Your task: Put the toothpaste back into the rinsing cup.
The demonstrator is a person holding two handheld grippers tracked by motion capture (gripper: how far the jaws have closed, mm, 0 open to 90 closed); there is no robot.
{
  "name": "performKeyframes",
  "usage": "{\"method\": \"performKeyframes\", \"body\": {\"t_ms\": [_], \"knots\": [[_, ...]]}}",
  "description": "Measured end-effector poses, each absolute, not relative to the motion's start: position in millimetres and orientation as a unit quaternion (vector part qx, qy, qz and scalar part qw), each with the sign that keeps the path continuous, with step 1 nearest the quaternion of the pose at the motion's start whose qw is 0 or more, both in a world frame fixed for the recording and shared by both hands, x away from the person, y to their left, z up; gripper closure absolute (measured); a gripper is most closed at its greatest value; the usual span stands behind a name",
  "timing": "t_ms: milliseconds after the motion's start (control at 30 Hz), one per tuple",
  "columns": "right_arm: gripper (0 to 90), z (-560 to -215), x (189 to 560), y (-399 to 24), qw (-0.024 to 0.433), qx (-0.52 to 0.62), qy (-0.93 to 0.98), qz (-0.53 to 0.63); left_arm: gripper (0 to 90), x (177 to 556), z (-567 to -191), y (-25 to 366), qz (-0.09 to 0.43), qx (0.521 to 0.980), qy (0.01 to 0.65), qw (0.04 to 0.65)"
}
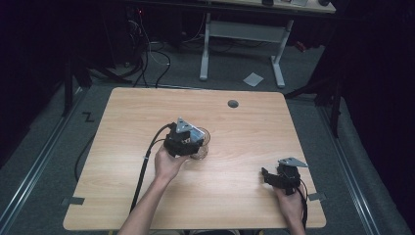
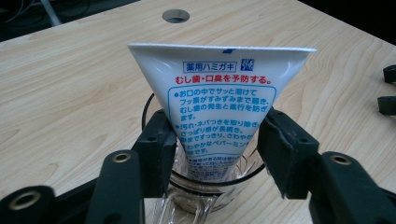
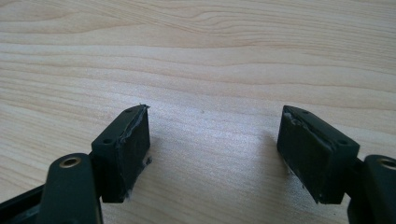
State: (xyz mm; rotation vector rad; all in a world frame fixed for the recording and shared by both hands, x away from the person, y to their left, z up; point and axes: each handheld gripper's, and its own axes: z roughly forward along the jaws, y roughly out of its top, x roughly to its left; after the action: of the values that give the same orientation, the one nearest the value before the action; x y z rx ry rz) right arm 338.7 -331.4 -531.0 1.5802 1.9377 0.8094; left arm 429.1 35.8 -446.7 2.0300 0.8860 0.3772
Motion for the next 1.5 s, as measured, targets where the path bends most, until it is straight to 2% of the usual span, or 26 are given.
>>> {"method": "performKeyframes", "body": {"t_ms": [467,1500], "knots": [[25.4,-531,339,-331,0.254,0.581,0.713,0.298,33.3,428,-445,45,0.159,0.812,0.366,0.425],[25.4,-531,339,-331,0.254,0.581,0.713,0.298,33.3,420,-434,77,0.171,0.789,0.386,0.447]]}}
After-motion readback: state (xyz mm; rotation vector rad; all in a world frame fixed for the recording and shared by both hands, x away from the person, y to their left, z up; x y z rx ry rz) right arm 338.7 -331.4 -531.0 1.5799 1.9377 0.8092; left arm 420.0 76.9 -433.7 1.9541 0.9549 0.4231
